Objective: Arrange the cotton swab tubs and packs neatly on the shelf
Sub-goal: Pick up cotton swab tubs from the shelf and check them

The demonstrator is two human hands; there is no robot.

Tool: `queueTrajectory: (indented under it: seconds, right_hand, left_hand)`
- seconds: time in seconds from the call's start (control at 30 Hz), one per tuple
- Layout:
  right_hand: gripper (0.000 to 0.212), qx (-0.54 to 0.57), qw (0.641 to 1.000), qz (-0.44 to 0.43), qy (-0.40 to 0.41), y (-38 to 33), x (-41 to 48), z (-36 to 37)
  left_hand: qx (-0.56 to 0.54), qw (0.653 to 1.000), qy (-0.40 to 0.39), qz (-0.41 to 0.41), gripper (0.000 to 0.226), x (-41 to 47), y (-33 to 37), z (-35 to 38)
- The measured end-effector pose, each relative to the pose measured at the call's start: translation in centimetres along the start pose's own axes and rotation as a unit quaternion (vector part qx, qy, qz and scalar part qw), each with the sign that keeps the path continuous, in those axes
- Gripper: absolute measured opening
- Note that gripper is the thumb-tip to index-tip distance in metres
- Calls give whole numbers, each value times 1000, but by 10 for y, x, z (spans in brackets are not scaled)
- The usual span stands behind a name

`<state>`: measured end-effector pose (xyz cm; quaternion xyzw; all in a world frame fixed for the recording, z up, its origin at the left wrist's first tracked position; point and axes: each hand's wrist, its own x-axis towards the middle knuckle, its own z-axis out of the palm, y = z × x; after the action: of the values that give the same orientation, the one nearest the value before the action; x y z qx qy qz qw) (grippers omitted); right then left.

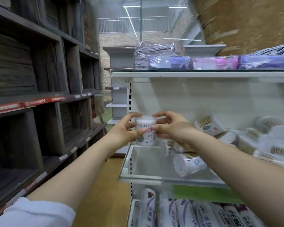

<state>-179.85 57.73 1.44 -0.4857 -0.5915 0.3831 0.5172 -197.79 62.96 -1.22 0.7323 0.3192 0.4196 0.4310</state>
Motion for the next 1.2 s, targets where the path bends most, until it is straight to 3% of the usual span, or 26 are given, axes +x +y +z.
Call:
queueTrajectory:
  seconds: [0.13,0.2,0.3,0.37,0.57,0.73,1.0,1.2]
  right_hand:
    - [36,-55,998,-2,28,11,22,12]
    - [37,-152,988,6,27,20,28,15]
    - [42,-389,921,10,-10,36,35,23]
    - [42,-443,896,15,-28,41,38,25]
    - [37,-492,871,7,-10,25,51,23]
    - [38,-469,883,16,11,31,71,23]
    - [34,-400,916,4,21,46,91,23]
    - [36,-444,896,-17,14,48,96,16]
  left_hand:
    - [0,1000,-13,2,61,16,-18,-13]
    - [23,999,-30,-8,58,18,-32,-13]
    - [66,996,-59,-20,50,19,-53,-13]
    - [59,996,-65,-31,48,22,-65,-15]
    - [55,997,-44,-22,46,34,-80,-21]
    - [91,996,-9,5,46,47,-83,-23]
    - [51,997,35,-38,64,63,-91,-27]
    - [80,995,42,-41,57,74,-89,-21]
